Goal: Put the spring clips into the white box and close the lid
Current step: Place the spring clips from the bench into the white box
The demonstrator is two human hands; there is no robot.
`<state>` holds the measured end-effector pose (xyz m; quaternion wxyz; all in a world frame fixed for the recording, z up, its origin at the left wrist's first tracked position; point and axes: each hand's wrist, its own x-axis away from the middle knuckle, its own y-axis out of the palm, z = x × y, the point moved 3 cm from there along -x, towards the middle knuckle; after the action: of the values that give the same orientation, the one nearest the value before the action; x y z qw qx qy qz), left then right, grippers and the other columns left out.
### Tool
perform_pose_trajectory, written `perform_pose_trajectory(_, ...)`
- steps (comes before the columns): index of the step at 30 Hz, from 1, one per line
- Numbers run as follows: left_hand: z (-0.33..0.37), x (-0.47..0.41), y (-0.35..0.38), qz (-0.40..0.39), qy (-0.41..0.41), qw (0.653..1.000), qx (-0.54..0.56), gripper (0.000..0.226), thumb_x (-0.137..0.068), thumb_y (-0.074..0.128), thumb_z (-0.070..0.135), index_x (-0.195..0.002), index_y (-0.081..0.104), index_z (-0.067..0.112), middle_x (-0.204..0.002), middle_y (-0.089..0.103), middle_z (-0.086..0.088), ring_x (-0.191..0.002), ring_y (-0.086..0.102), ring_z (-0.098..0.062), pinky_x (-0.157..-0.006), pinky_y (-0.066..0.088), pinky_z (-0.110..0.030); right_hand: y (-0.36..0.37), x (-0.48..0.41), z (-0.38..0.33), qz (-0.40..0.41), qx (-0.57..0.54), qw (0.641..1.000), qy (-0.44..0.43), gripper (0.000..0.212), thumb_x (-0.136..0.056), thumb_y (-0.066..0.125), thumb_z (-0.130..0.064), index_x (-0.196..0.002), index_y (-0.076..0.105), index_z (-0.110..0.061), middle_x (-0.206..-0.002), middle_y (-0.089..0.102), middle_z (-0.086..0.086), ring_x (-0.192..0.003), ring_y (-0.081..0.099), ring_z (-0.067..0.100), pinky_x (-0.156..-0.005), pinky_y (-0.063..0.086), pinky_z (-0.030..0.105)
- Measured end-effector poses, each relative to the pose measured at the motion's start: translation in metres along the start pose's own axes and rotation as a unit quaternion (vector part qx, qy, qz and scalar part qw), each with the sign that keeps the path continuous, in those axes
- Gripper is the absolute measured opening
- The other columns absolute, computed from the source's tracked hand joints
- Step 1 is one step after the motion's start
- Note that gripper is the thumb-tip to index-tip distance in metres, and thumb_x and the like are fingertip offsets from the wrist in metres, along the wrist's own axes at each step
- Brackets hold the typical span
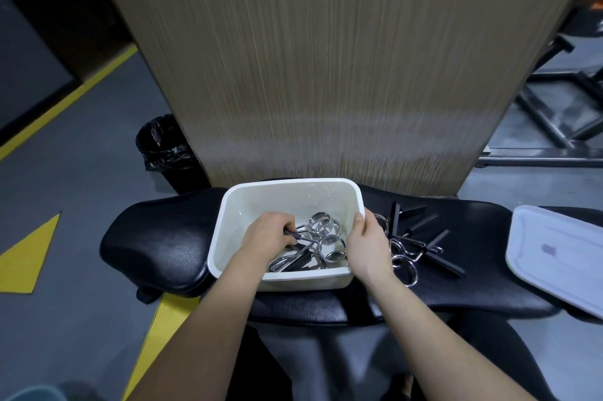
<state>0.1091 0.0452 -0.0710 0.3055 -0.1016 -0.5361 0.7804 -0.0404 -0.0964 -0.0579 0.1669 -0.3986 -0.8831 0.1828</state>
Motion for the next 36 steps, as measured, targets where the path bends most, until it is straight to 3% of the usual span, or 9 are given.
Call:
perform_pose_trajectory(8, 0.01, 0.002, -0.008, -0.012, -0.037, 0.988, -0.148, 0.013, -0.085, 0.073, 0.036, -0.097, 0.076, 0.03, -0.1, 0.071, 0.005, -0.094, 0.066, -0.022, -0.072, 0.047, -0.028, -0.003, 0.0, -0.002, -0.003, -0.009, 1.0, -0.005, 0.034, -0.105, 0.028, -0.034, -0.123, 0.055, -0.023, -0.099, 0.058, -0.004, -0.09, 0.052, 0.023, -0.079, 0.037, 0.034)
perform_pose_trajectory(12, 0.015, 0.024, -0.024, 0.106, -0.016, 0.993, -0.057, 0.015, -0.092, 0.061, 0.041, -0.1, 0.073, 0.035, -0.097, 0.074, 0.012, -0.093, 0.067, -0.018, -0.077, 0.054, -0.032, -0.004, 0.0, 0.001, -0.013, -0.016, 1.0, 0.001, 0.035, -0.105, 0.028, -0.036, -0.124, 0.055, -0.023, -0.103, 0.06, -0.002, -0.099, 0.058, 0.027, -0.081, 0.04, 0.036)
perform_pose_trajectory(17, 0.04, 0.067, -0.011, 0.046, -0.007, 0.998, -0.049, 0.047, -0.097, 0.038, 0.06, -0.088, 0.069, 0.026, -0.082, 0.071, 0.004, -0.087, 0.065, -0.027, -0.072, 0.051, -0.034, -0.007, -0.001, -0.003, -0.075, -0.035, 0.997, 0.005, 0.045, -0.105, 0.023, -0.043, -0.128, 0.055, -0.022, -0.119, 0.062, 0.001, -0.113, 0.056, 0.024, -0.094, 0.039, 0.034)
perform_pose_trajectory(19, 0.042, 0.085, -0.004, 0.077, 0.025, 0.991, -0.107, 0.062, -0.097, 0.024, 0.066, -0.082, 0.065, 0.023, -0.081, 0.071, 0.001, -0.085, 0.065, -0.029, -0.07, 0.047, -0.035, -0.02, -0.002, 0.0, -0.107, -0.047, 0.993, -0.008, 0.048, -0.103, 0.024, -0.048, -0.114, 0.065, -0.027, -0.108, 0.064, -0.005, -0.103, 0.058, 0.016, -0.094, 0.038, 0.03)
perform_pose_trajectory(22, 0.039, 0.097, 0.005, 0.123, 0.137, 0.965, -0.189, 0.061, -0.093, 0.021, 0.068, -0.073, 0.055, 0.022, -0.076, 0.069, 0.003, -0.08, 0.068, -0.022, -0.059, 0.043, -0.034, -0.064, -0.019, 0.026, -0.013, 0.034, 0.997, -0.074, 0.029, -0.096, 0.043, -0.027, -0.107, 0.069, -0.024, -0.112, 0.071, 0.0, -0.107, 0.063, 0.017, -0.101, 0.045, 0.032)
perform_pose_trajectory(25, 0.039, 0.094, 0.007, 0.131, 0.184, 0.952, -0.207, 0.059, -0.089, 0.027, 0.073, -0.071, 0.055, 0.024, -0.073, 0.068, 0.005, -0.075, 0.069, -0.022, -0.056, 0.042, -0.033, -0.109, -0.041, 0.061, -0.023, 0.26, 0.95, -0.17, 0.046, -0.082, 0.049, 0.002, -0.12, 0.065, -0.017, -0.123, 0.066, 0.001, -0.12, 0.055, 0.024, -0.101, 0.045, 0.034)
perform_pose_trajectory(28, 0.043, 0.092, 0.008, 0.148, 0.198, 0.942, -0.227, 0.061, -0.082, 0.038, 0.08, -0.068, 0.058, 0.024, -0.069, 0.069, 0.006, -0.069, 0.069, -0.021, -0.052, 0.04, -0.032, -0.132, -0.055, 0.095, -0.106, 0.46, 0.86, -0.191, 0.05, -0.084, 0.052, -0.002, -0.128, 0.064, -0.025, -0.135, 0.059, -0.002, -0.13, 0.047, 0.028, -0.102, 0.043, 0.037)
perform_pose_trajectory(33, 0.043, 0.089, 0.009, 0.154, 0.197, 0.938, -0.242, 0.057, -0.078, 0.046, 0.08, -0.067, 0.055, 0.025, -0.067, 0.067, 0.007, -0.068, 0.068, -0.019, -0.05, 0.03, -0.032, -0.136, -0.061, 0.086, -0.094, 0.486, 0.813, -0.306, 0.019, -0.093, 0.056, -0.023, -0.105, 0.07, -0.025, -0.104, 0.064, -0.007, -0.102, 0.06, 0.021, -0.084, 0.045, 0.031)
perform_pose_trajectory(36, 0.042, 0.089, 0.009, 0.15, 0.196, 0.938, -0.243, 0.052, -0.078, 0.047, 0.076, -0.067, 0.053, 0.026, -0.067, 0.066, 0.006, -0.067, 0.067, -0.019, -0.05, 0.031, -0.032, -0.144, -0.058, 0.077, -0.121, 0.424, 0.829, -0.345, 0.015, -0.096, 0.059, -0.02, -0.107, 0.069, -0.023, -0.105, 0.066, -0.008, -0.093, 0.067, 0.02, -0.099, 0.044, 0.031)
